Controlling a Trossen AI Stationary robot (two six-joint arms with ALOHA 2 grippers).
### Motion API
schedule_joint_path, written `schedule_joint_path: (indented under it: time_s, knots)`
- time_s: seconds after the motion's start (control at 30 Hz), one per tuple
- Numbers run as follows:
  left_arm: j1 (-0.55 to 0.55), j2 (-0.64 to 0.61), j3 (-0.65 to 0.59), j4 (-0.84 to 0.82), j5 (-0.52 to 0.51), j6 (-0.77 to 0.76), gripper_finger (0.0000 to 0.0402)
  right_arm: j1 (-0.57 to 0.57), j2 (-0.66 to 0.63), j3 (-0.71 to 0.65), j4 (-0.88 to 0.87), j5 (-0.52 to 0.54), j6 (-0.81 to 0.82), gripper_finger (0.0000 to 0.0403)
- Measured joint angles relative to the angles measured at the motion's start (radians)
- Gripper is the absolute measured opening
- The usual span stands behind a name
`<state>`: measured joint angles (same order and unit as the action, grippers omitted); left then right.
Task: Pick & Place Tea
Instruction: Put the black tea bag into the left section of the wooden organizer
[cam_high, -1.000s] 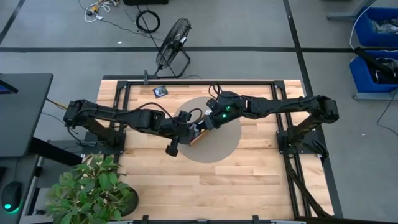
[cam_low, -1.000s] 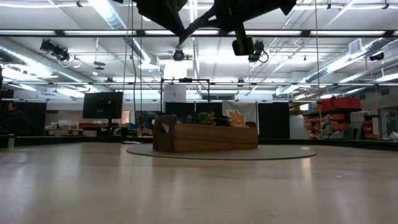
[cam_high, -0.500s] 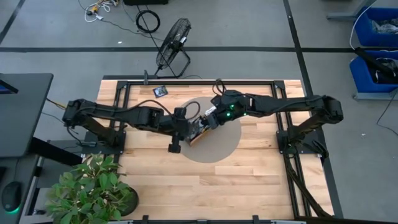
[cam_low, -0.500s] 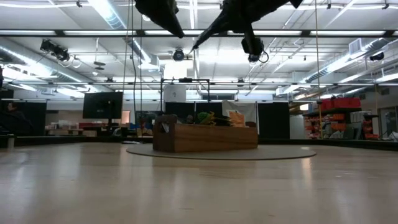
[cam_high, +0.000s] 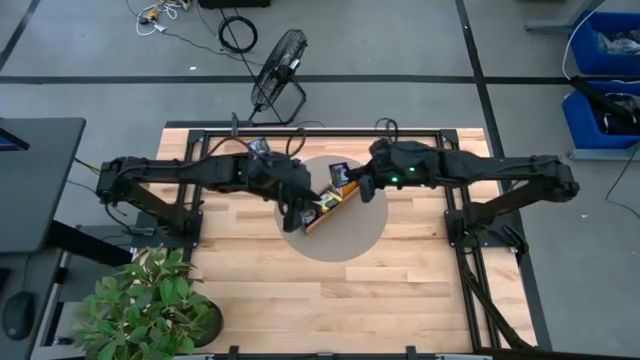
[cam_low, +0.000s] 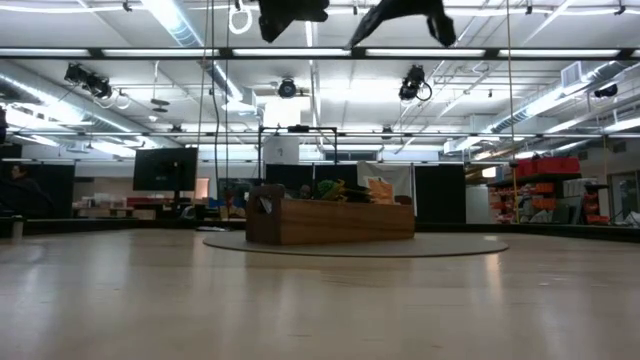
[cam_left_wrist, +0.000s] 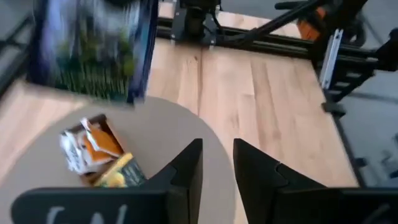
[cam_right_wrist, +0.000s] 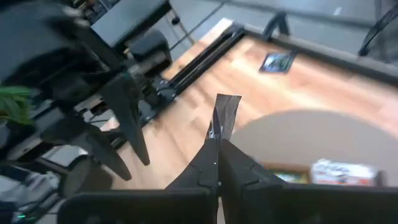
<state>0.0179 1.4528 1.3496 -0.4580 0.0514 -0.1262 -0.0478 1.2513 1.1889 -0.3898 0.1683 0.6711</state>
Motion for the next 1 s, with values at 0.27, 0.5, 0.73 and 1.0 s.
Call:
schedule_joint_path:
  time_s: [0.27,0.5,0.73,1.0]
  knots:
    - [0.065,-0.009,-0.002,0.221,0.111,-0.100,0.0096,0.104,-0.084,0.000,0.014,0.220,-0.118,0.0000]
    - [0.082,-0.015,-0.002,0.521,0.078,-0.156,0.0097,0.196,-0.099,0.000,0.054,0.404,-0.185,0.0000]
    - [0.087,-0.052,-0.133,0.623,0.039,-0.252,0.0097,0.235,-0.103,-0.001,0.061,0.426,-0.215,0.0000]
    - [0.132,-0.180,-0.424,0.942,0.060,-0.462,0.0097,0.246,-0.103,-0.001,0.148,0.362,-0.232,0.0000]
